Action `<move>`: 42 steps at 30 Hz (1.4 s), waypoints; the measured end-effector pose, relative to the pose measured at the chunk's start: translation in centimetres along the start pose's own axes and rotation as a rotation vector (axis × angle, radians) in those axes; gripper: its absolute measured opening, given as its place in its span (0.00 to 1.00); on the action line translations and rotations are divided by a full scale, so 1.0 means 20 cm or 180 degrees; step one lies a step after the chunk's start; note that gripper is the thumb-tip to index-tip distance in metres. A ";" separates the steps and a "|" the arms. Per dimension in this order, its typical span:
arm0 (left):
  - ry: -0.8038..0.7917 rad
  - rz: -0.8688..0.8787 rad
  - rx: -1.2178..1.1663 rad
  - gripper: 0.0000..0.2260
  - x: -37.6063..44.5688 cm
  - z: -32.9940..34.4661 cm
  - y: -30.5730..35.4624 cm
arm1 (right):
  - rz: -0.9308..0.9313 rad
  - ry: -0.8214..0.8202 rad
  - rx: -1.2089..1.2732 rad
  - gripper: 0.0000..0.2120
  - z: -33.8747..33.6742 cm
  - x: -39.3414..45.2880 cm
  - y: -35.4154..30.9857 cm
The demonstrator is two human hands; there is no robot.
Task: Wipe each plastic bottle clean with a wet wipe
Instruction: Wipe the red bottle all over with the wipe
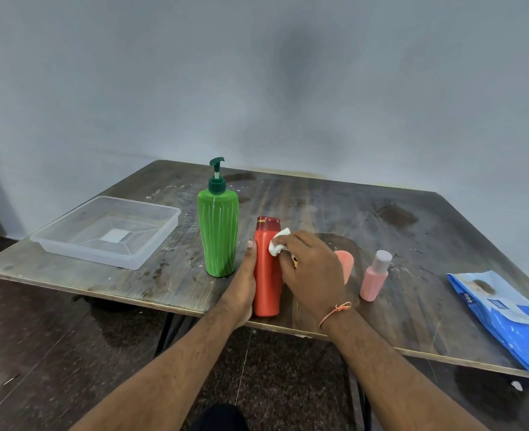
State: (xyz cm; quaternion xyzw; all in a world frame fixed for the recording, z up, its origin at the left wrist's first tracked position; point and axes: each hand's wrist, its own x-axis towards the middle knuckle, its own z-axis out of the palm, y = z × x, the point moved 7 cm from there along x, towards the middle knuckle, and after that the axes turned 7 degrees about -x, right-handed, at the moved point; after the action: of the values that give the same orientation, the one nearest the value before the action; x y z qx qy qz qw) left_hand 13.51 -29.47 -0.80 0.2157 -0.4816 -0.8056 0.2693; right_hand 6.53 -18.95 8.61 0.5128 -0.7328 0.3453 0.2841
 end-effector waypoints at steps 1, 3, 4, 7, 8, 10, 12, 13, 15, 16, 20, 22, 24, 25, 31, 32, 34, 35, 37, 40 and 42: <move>0.0019 -0.0001 -0.0033 0.31 0.00 0.00 0.00 | 0.0013 0.0010 0.0024 0.10 0.00 0.00 0.00; 0.0054 0.0031 -0.0115 0.30 0.00 -0.01 0.00 | -0.0084 -0.0065 0.0029 0.11 0.02 0.00 -0.02; 0.0077 0.0039 -0.0153 0.29 0.00 -0.01 0.01 | -0.0156 -0.0125 0.0007 0.11 0.03 -0.01 -0.04; 0.0076 0.0048 -0.0226 0.30 -0.01 -0.01 0.02 | -0.0227 -0.0179 -0.0070 0.08 0.03 -0.03 -0.03; 0.0061 0.0063 -0.0232 0.31 -0.01 -0.01 0.02 | -0.0190 -0.0154 -0.0104 0.07 0.02 -0.02 -0.02; -0.0020 0.0077 -0.0239 0.34 -0.02 0.00 0.03 | -0.0081 -0.0078 -0.0138 0.08 0.02 0.00 -0.01; -0.0137 0.0110 -0.0295 0.38 -0.03 0.02 0.03 | -0.0052 -0.0069 -0.0096 0.11 0.02 0.01 -0.02; -0.0149 0.0125 -0.0320 0.38 -0.03 0.02 0.03 | -0.0111 -0.0120 -0.0069 0.12 0.03 0.01 -0.04; -0.0124 0.0119 -0.0334 0.37 -0.04 0.03 0.03 | -0.0260 -0.0212 -0.0039 0.11 0.03 -0.01 -0.06; -0.0154 0.0110 -0.0300 0.37 -0.04 0.03 0.03 | -0.0281 -0.0215 -0.0048 0.09 0.02 -0.01 -0.05; -0.0306 0.0041 -0.0219 0.40 -0.02 0.03 0.01 | -0.0028 -0.0073 -0.0218 0.08 -0.01 0.02 -0.01; -0.0284 0.0029 -0.0231 0.42 -0.02 0.02 0.00 | -0.0061 -0.0073 -0.0141 0.10 0.00 0.04 -0.02; -0.0253 0.0048 -0.0241 0.43 -0.02 0.02 0.00 | -0.0228 -0.0146 -0.0047 0.12 0.00 0.04 -0.04; -0.0240 0.0057 -0.0230 0.42 -0.02 0.02 0.00 | -0.0296 -0.0177 -0.0040 0.12 0.00 0.03 -0.04; -0.0262 -0.0018 -0.0135 0.39 -0.03 0.03 0.01 | -0.0111 -0.0049 -0.0172 0.09 -0.04 0.05 0.00; -0.0271 -0.0011 -0.0173 0.39 -0.04 0.03 0.01 | -0.0119 -0.0056 -0.0116 0.10 -0.03 0.06 -0.01; -0.0268 0.0021 -0.0233 0.39 -0.05 0.04 0.03 | -0.0259 -0.0163 -0.0060 0.10 -0.01 0.04 -0.05; -0.0254 0.0042 -0.0243 0.38 -0.05 0.04 0.03 | -0.0358 -0.0236 -0.0082 0.10 -0.01 0.03 -0.06; -0.0212 0.0039 -0.0239 0.36 -0.06 0.04 0.04 | -0.0449 -0.0316 -0.0142 0.08 0.00 0.00 -0.06; -0.0259 -0.0008 -0.0244 0.38 -0.05 0.04 0.04 | -0.0285 -0.0183 -0.0244 0.07 -0.01 0.00 -0.02; -0.0220 -0.0007 -0.0254 0.40 -0.04 0.03 0.03 | -0.0265 -0.0139 -0.0196 0.09 -0.01 0.00 -0.03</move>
State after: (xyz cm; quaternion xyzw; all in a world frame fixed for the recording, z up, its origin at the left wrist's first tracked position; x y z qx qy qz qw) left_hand 13.97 -28.79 0.01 0.1774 -0.4580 -0.8314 0.2599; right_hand 7.05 -18.93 8.83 0.5414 -0.7272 0.2991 0.2978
